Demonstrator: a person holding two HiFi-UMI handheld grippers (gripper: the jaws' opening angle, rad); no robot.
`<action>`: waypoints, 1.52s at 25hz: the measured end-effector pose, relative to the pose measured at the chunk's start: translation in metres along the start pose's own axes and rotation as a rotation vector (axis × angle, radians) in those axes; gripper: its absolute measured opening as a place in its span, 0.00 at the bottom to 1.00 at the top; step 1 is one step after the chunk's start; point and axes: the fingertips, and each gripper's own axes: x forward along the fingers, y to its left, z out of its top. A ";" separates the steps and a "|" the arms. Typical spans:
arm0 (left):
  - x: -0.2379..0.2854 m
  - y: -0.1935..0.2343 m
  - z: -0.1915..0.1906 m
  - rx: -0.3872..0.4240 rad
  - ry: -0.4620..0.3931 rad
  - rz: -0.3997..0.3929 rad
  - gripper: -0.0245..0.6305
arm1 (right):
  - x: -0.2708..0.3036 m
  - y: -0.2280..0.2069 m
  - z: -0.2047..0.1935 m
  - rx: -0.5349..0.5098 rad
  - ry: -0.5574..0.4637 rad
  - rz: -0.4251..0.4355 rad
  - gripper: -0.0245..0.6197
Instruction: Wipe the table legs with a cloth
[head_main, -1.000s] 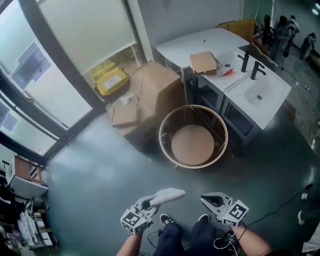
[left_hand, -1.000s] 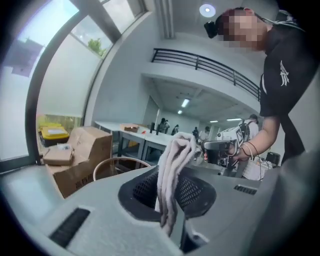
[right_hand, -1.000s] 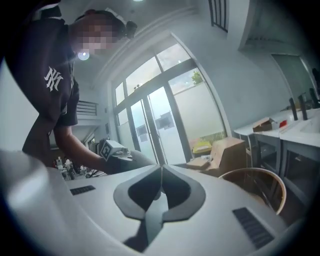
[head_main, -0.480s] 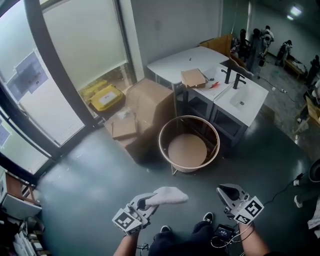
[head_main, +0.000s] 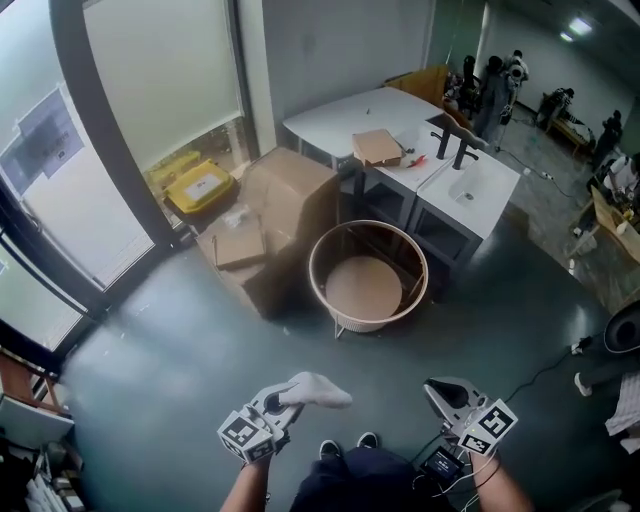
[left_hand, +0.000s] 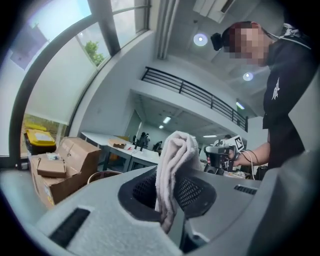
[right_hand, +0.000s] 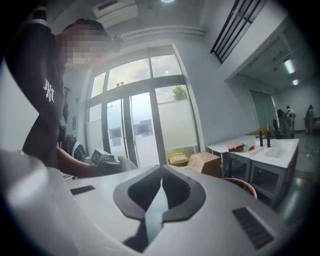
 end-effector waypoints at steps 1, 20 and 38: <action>0.007 -0.009 0.004 0.014 -0.003 -0.022 0.10 | -0.001 0.006 0.003 0.007 -0.016 0.009 0.05; 0.106 -0.106 0.006 0.069 0.046 -0.275 0.10 | -0.062 -0.008 0.003 0.045 -0.097 -0.061 0.05; 0.087 -0.118 0.039 0.094 0.026 -0.264 0.10 | -0.050 0.014 0.011 0.007 -0.115 0.012 0.04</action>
